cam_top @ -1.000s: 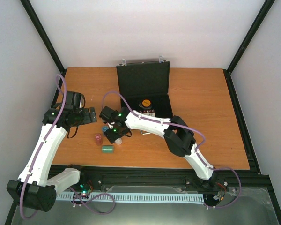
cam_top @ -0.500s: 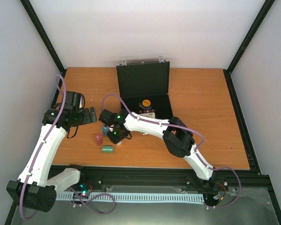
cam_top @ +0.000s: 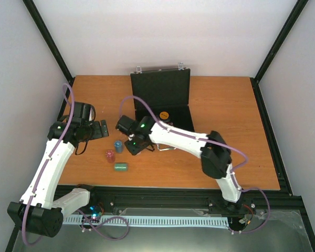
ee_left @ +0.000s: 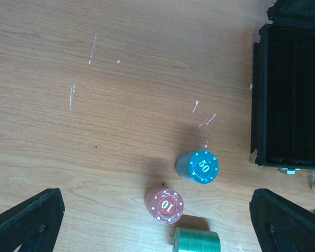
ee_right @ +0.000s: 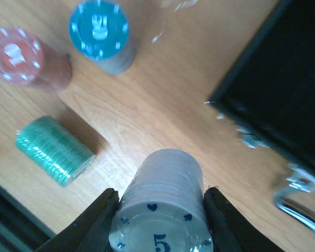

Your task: Pack up texas hold em set

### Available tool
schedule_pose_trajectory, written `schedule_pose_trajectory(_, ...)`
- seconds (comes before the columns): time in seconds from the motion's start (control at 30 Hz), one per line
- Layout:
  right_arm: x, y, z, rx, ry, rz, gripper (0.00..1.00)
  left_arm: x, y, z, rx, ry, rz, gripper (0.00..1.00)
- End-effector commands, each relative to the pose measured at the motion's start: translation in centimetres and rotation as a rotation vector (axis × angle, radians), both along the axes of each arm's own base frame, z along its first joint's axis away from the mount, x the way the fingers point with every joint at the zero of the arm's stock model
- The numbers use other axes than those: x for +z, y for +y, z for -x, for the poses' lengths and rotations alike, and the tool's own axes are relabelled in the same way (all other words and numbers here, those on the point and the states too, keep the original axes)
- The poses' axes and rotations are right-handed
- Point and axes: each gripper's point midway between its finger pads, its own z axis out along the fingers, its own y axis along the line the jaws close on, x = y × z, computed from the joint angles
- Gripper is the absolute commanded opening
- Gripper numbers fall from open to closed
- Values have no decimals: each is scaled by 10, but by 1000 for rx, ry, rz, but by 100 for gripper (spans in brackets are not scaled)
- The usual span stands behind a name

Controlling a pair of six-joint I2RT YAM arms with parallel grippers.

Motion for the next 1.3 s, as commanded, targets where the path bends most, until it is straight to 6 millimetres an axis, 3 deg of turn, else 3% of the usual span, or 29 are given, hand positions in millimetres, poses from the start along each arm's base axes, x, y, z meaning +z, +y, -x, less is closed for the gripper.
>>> schedule_pose_trajectory(0.0,85,-32,-32,-120,-165,-123,19,2,-1,-4,-10,-12,2,100)
schedule_pose_trajectory(0.1,92,-70,-61,-238,-256,-94,19,1,-2,-6,-15,-14,6,100)
schedule_pose_trajectory(0.23,86,-123,-103,-369,-379,-38,18,-3,-5,-8,-26,-4,17,100)
schedule_pose_trajectory(0.5,67,-181,-173,-459,-541,-95,17,-7,-7,-13,-25,4,27,100)
schedule_pose_trajectory(0.83,30,-204,-217,-445,-550,-83,17,-12,-6,-18,-10,24,20,100)
schedule_pose_trajectory(1.27,8,-197,-239,-409,-497,-161,16,-16,-5,-26,15,47,12,100)
